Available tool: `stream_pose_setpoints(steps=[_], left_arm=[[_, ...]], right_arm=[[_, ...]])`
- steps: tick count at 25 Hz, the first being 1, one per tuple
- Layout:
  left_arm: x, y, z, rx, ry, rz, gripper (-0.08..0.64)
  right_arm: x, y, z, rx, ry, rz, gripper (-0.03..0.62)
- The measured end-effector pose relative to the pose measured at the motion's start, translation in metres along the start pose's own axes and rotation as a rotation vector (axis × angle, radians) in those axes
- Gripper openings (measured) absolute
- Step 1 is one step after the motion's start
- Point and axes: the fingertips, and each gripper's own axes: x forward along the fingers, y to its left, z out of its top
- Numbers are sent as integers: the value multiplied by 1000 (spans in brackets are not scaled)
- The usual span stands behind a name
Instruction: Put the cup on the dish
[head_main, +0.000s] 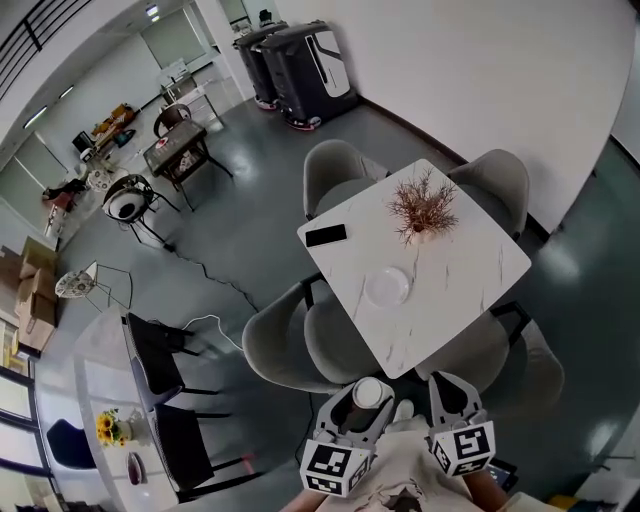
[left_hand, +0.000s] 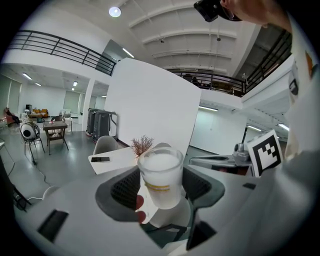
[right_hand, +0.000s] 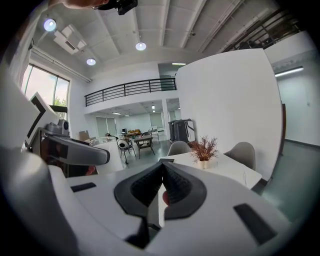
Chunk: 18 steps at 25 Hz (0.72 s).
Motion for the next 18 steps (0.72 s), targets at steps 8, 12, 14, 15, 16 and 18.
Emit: stream_pose_setpoints(steps=[8, 12, 14, 15, 16, 18], left_arm=[[45, -15, 3, -6, 37, 41, 267], [56, -18, 4, -13, 79, 40, 267], [62, -20, -1, -32, 111, 30, 267], [66, -18, -3, -33, 121, 31, 267], [70, -15, -4, -28, 127, 37, 267], [77, -7, -6, -9, 131, 50, 267]], right_arm=[[13, -56, -5, 54, 13, 8, 5], [19, -69, -3, 97, 15, -1, 5], [18, -74, -8, 116, 37, -7, 5], [19, -76, -9, 120, 45, -10, 5], [21, -78, -11, 121, 52, -12, 5], [27, -81, -15, 114, 66, -16, 5]])
